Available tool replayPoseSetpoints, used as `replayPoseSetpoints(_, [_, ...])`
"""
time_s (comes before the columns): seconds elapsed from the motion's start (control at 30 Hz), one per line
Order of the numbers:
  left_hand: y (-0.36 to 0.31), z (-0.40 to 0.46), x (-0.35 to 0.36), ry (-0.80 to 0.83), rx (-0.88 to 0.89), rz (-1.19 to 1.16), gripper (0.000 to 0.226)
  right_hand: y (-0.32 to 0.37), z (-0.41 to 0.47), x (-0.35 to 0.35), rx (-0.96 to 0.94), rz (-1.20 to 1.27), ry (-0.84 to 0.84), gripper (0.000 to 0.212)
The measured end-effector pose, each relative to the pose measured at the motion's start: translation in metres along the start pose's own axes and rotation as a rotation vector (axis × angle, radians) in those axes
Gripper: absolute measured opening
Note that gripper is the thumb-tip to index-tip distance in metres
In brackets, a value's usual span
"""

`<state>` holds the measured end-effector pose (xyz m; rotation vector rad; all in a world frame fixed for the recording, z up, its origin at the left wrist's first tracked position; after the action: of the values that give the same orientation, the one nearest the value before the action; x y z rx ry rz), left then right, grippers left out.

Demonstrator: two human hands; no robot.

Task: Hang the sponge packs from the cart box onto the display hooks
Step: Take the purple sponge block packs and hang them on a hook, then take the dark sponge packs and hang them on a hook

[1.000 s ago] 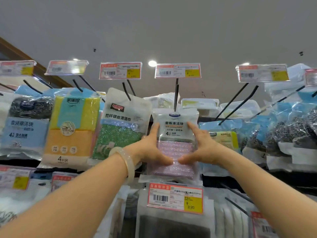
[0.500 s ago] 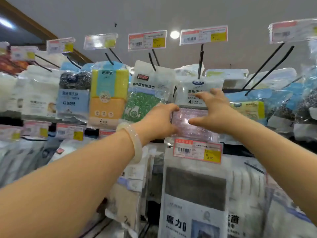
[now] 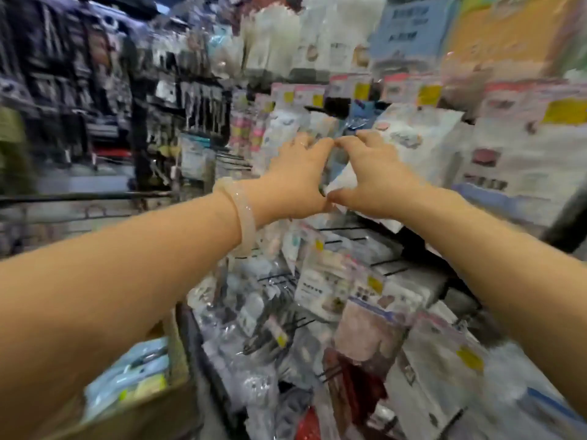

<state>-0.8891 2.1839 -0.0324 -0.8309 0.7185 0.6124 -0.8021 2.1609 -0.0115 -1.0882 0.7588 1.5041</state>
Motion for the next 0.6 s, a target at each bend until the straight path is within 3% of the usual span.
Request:
replayPoseSetpoints(0.3, [0.293, -0.162, 0.003, 0.163, -0.581, 0.055, 0.094, 0.237, 0.043, 0.231, -0.319, 0.191, 0.427, 0.088])
replayPoseSetpoints(0.6, [0.529, -0.296, 0.076, 0.330, -1.089, -0.129, 0.084, 0.361, 0.054, 0.467, -0.275, 0.269, 0.892, 0.077])
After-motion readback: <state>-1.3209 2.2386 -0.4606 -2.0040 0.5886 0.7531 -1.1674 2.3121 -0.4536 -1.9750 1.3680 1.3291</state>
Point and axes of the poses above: each hand's wrist, its own z-axis towards the middle knuckle, its own x-axis out of the palm, y = z × x, the point moved 7 cm from there along z, towards the middle knuckle, and after that the axes turned 10 degrees about -z, right-handed, at the moved point
